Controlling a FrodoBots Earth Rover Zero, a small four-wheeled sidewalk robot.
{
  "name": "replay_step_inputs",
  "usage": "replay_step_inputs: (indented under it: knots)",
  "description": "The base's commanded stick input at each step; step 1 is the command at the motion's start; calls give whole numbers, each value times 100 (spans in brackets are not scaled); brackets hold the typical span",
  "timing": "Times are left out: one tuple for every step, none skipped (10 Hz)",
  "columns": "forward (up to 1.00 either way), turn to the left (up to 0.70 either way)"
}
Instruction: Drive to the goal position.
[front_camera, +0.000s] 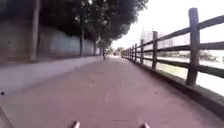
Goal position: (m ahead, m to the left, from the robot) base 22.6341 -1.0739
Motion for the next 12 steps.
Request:
replay_step_inputs:
  knots:
    - [70,0]
    - [70,0]
    - [70,0]
    - [70,0]
    - [70,0]
    - [70,0]
    - [70,0]
    - [70,0]
    - [70,0]
    - [70,12]
    - [70,32]
    - [70,24]
